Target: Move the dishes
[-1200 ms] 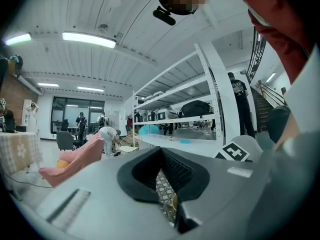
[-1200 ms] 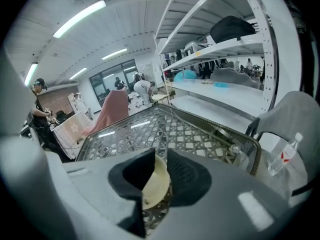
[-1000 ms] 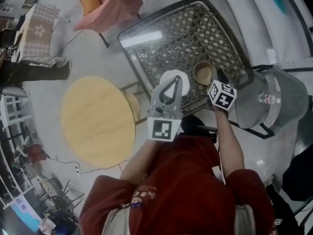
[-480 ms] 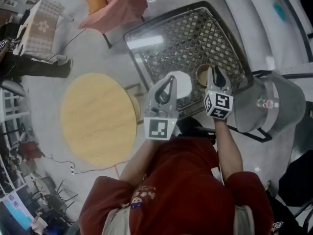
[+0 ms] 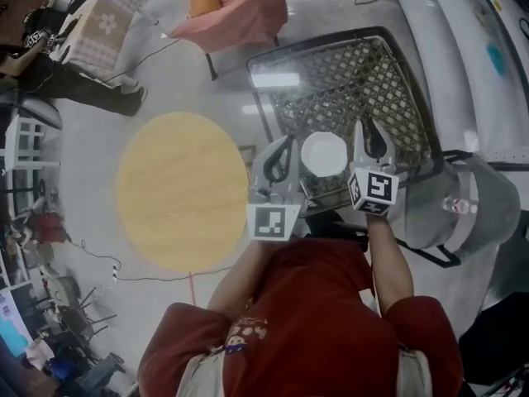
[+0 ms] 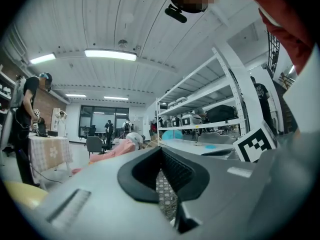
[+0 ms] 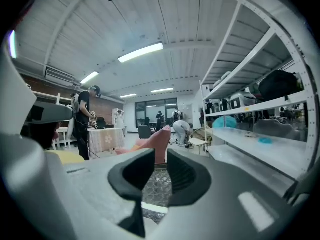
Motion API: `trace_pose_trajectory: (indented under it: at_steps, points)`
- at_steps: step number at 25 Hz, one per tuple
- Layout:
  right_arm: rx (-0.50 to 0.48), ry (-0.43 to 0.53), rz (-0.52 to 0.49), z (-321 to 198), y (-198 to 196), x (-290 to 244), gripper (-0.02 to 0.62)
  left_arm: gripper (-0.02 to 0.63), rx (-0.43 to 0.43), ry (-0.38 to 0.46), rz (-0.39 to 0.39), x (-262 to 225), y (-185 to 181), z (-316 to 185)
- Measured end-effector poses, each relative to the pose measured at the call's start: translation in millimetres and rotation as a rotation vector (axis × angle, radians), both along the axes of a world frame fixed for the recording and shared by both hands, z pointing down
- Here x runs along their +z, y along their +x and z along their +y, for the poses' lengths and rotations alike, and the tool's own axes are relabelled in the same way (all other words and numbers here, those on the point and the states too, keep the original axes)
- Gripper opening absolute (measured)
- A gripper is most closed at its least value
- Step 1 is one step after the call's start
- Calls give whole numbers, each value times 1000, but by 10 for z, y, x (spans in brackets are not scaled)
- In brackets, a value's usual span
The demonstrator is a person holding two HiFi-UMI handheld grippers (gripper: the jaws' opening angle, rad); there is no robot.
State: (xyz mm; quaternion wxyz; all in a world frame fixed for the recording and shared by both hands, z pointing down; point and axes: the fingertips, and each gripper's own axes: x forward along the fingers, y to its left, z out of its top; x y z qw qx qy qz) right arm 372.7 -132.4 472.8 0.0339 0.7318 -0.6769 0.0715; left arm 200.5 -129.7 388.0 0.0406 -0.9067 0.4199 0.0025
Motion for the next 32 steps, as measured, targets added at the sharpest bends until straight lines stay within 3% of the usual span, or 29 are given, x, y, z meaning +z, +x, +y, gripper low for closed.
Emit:
trace_pose_trajectory:
  at_steps: [7, 17, 32]
  points:
    - [-138, 44, 8, -228, -378, -266, 67, 8, -143, 9, 4, -96, -342, -66]
    - [-338, 86, 18, -463, -1411, -583, 67, 8, -365, 26, 29, -265, -1357, -36]
    - [-617, 154, 15, -300, -2857, -960, 67, 8, -594, 49, 20, -315, -2472, 341]
